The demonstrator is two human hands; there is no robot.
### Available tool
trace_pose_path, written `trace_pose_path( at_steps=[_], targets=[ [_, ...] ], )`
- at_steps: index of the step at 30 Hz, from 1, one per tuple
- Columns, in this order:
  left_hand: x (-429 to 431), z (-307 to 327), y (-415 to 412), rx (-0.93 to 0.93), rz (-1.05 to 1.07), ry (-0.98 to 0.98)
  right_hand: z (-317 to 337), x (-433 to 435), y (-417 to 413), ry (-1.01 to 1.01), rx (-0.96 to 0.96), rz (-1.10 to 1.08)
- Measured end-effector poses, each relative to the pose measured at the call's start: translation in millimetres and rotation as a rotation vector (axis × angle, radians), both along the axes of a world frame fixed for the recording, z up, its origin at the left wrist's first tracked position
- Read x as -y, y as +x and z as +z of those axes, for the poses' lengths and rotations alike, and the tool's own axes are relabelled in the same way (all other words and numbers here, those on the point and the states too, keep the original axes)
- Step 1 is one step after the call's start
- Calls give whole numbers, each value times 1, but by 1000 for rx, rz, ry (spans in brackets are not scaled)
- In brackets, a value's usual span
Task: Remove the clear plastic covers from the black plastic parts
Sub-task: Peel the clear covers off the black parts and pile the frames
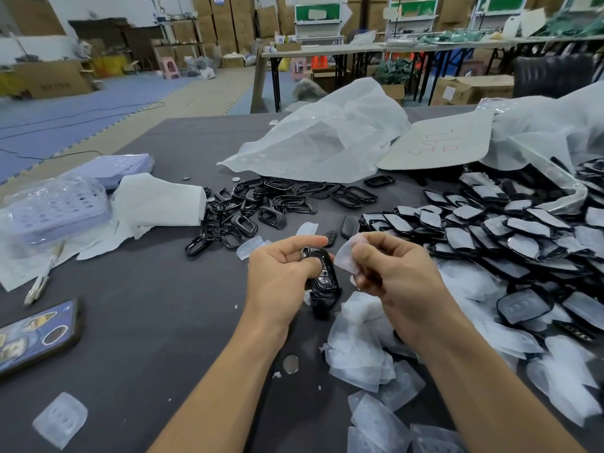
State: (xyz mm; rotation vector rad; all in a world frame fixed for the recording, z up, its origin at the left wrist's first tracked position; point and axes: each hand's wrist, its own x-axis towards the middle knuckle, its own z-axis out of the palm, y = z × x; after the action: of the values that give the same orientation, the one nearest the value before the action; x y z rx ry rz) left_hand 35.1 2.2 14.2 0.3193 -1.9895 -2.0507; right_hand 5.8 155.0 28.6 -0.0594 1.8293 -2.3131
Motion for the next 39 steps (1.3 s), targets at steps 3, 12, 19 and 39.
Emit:
trace_pose_path(
  at_steps=[3, 12, 19, 39],
  targets=[
    [1, -1, 0, 6, 10, 19, 0, 0, 1, -5, -28, -8],
    [-4, -6, -4, 11, 0, -15, 2, -4, 1, -57, -84, 68],
    [-8, -8, -1, -12, -118, 19, -1, 2, 6, 301, -346, 12],
    [-1, 0, -1, 27, -343, 325, -2, 5, 6, 603, -525, -224]
  ],
)
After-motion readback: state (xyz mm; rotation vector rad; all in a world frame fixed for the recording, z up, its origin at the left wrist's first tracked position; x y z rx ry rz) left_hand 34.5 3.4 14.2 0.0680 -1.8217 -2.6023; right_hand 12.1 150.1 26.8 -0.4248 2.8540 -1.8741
